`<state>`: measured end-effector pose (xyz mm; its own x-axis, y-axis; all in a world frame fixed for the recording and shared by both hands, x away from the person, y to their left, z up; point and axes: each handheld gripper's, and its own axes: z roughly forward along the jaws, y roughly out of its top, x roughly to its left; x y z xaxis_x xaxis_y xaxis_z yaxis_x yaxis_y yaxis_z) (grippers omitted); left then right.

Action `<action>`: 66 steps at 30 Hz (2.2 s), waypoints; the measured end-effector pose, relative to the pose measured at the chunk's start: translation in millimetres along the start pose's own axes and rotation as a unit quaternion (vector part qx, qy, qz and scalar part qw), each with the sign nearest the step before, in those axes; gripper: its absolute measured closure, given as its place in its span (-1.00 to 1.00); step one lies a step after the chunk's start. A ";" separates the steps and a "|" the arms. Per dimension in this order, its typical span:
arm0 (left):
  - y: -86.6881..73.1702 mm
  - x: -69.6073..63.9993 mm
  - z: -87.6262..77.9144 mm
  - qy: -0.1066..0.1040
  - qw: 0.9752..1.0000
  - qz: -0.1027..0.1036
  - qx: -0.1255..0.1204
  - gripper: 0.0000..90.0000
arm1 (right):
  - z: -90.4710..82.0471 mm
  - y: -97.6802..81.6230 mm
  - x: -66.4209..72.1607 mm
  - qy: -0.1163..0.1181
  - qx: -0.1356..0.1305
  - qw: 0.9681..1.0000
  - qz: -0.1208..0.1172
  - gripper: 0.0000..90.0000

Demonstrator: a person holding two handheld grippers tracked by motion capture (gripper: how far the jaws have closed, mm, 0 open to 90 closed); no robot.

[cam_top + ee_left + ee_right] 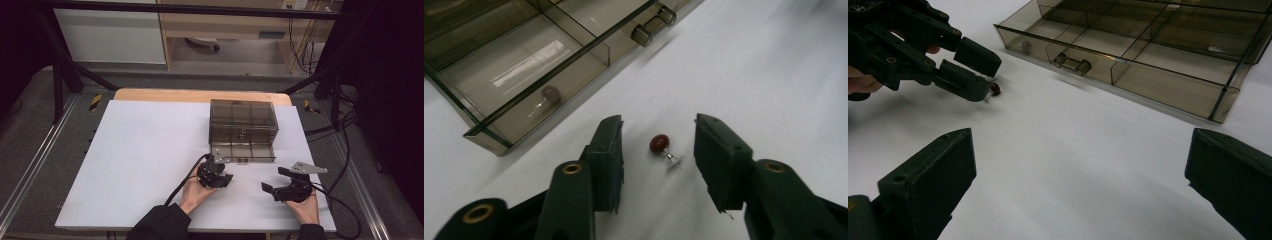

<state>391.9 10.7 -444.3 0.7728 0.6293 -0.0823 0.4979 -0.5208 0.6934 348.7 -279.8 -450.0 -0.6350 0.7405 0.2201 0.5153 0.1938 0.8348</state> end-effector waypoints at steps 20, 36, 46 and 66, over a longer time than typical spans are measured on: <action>-1.6 -5.7 4.2 0.012 1.000 0.009 0.005 0.70 | -0.4 0.1 -0.1 0.000 -0.001 1.000 0.000 -0.99; 0.1 -3.7 4.1 0.009 1.000 0.019 0.012 0.76 | -0.1 0.0 0.1 0.000 0.000 1.000 0.001 -0.99; 0.8 -2.1 1.5 0.005 1.000 0.023 0.002 0.82 | -0.2 0.1 0.0 0.001 0.000 1.000 0.002 -0.99; 4.0 7.3 -19.1 -0.004 1.000 0.022 -0.006 0.82 | 0.0 0.1 0.0 0.001 0.001 1.000 0.002 -0.99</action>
<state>392.0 24.2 -428.5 0.7965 0.6019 -0.0574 0.4594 -0.5407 0.7047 348.8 -279.8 -450.0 -0.6337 0.7403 0.2245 0.5187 0.1913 0.8333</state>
